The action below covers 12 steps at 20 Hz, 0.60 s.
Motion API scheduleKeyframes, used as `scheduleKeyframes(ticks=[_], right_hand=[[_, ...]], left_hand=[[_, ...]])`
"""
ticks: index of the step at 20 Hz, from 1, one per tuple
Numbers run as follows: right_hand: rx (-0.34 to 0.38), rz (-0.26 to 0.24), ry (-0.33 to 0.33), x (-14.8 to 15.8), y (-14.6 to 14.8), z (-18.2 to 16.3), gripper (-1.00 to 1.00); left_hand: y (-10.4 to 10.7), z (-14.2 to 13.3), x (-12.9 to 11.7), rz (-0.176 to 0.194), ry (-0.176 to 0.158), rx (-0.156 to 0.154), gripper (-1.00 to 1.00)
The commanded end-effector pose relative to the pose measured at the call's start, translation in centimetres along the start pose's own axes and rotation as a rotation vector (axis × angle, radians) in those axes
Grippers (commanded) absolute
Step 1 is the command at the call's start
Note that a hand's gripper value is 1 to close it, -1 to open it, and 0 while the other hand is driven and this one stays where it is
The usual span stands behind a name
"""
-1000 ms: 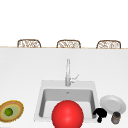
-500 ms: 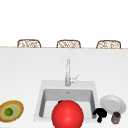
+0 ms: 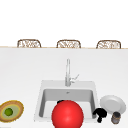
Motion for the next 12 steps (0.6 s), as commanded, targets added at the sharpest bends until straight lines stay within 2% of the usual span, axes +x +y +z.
scheduleKeyframes(ticks=[1,4,7,10,12], right_hand=[[0.000,0.000,0.000,0.0,0.0,0.0,0.00],[0.000,0.000,0.000,0.0,0.0,0.0,0.00],[0.000,0.000,0.000,0.0,0.0,0.0,0.00],[0.000,0.000,0.000,0.0,0.0,0.0,0.00],[0.000,0.000,0.000,0.0,0.0,0.0,0.00]], left_hand=[[1.7,0.1,0.7,0.036,-0.046,0.005,1.00],[2.9,0.4,1.0,0.053,-0.015,0.035,1.00],[4.3,0.8,1.8,0.066,-0.010,0.047,1.00],[5.7,1.3,2.7,0.075,-0.010,0.036,1.00],[6.9,1.7,3.7,0.059,-0.021,0.027,1.00]])
